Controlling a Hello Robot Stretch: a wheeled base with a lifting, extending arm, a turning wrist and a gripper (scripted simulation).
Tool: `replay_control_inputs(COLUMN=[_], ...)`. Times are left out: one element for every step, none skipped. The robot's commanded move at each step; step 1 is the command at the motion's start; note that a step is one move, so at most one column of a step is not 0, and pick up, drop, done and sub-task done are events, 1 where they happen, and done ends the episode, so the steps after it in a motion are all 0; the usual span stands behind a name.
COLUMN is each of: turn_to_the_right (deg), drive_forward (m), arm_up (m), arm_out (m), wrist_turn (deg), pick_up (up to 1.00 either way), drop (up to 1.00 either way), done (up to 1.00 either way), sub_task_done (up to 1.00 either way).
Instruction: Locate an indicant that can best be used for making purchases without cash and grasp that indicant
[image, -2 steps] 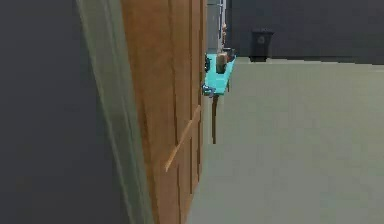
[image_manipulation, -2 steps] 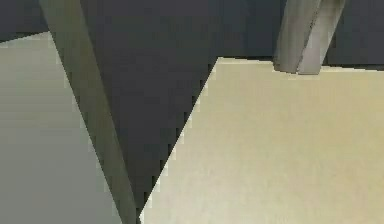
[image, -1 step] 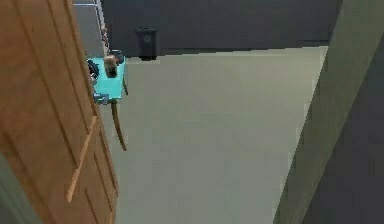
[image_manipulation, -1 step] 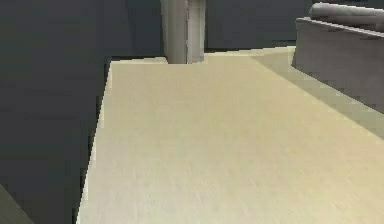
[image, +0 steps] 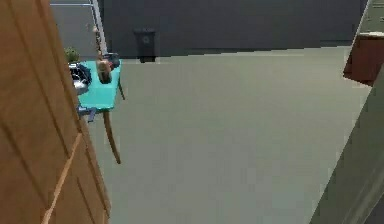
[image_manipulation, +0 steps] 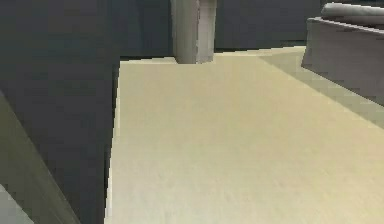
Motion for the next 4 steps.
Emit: replay_control_inputs(turn_to_the_right=[12.0, 0.0, 21.0, 0.0], drive_forward=[0.0, 0.85, 0.0, 1.0], arm_up=[0.0, 0.0, 0.0, 0.0], arm_out=[0.0, 0.0, 0.0, 0.0], wrist_turn=[0.0, 0.0, 0.0, 0.0], pick_up=[0.0, 0.0, 0.0, 0.0], drop=[0.0, 0.0, 0.0, 0.0], done=[0.0, 0.0, 0.0, 0.0], sub_task_done=[0.0, 0.0, 0.0, 0.0])
